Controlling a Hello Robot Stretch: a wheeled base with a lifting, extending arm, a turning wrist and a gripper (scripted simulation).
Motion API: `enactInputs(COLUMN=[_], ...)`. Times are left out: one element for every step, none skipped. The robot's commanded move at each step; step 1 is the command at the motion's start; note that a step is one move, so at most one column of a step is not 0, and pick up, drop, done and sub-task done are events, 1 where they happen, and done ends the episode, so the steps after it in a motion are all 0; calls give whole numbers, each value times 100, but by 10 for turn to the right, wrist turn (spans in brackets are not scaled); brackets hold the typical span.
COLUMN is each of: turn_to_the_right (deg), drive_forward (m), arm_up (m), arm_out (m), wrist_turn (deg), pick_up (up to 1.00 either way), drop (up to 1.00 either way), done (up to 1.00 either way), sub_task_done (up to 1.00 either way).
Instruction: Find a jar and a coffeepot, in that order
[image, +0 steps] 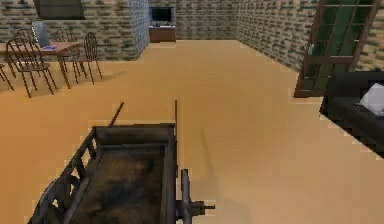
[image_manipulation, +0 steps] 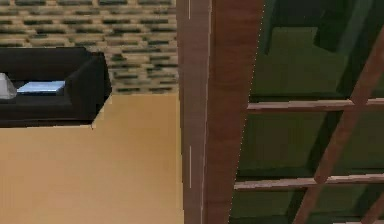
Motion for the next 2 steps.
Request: enactInputs(turn_to_the_right=[240,0], drive_forward=[0,100], arm_up=[0,0], arm_out=[0,0], wrist_turn=[0,0], pick_up=[0,0], drop=[0,0], done=[0,0], sub_task_done=[0,0])
